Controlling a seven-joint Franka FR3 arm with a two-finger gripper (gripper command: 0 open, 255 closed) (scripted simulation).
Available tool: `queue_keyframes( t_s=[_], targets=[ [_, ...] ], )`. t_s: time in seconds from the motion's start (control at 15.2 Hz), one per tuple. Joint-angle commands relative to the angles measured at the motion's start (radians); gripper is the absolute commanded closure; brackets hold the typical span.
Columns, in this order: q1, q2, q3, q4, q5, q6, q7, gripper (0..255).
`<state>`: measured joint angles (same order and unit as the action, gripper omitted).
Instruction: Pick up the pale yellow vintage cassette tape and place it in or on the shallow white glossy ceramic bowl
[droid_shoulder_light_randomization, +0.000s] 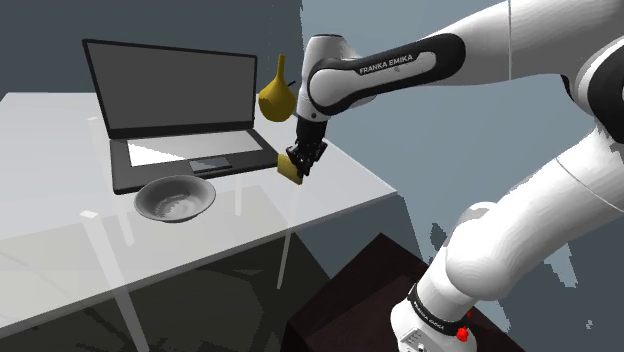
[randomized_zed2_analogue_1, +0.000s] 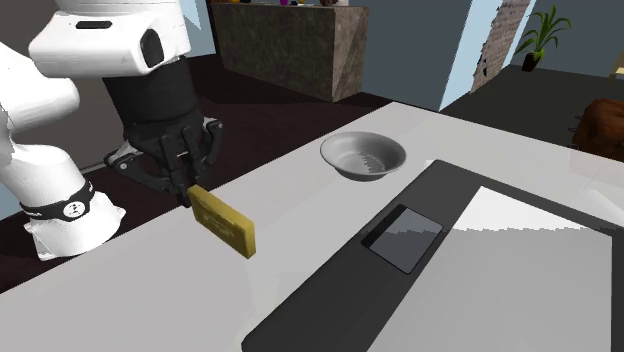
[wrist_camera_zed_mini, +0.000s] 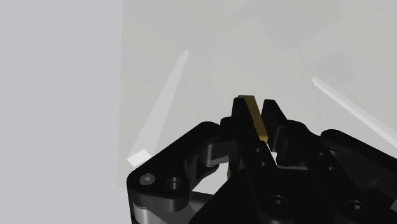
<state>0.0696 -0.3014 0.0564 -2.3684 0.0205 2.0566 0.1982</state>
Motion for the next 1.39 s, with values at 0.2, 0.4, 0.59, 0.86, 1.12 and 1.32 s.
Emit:
queue_keyframes(
  t_s=[0.2, 0.4, 0.59, 0.86, 1.12, 1.32],
  targets=[
    [-0.001, -0.021, -0.002, 0.053, 0.0, -0.074, -0.001, 255],
    [-0.001, -0.03, -0.002, 0.085, 0.0, -0.116, -0.001, 255],
    [-0.001, -0.038, -0.003, 0.119, 0.0, -0.157, -0.001, 255],
    [0.008, -0.027, 0.012, 0.168, 0.004, -0.195, 0.022, 255],
    [0.042, 0.044, 0.073, 0.247, 0.017, -0.201, 0.113, 255],
    [0.067, 0.107, 0.117, 0.318, 0.018, -0.208, 0.182, 255]
  ],
)
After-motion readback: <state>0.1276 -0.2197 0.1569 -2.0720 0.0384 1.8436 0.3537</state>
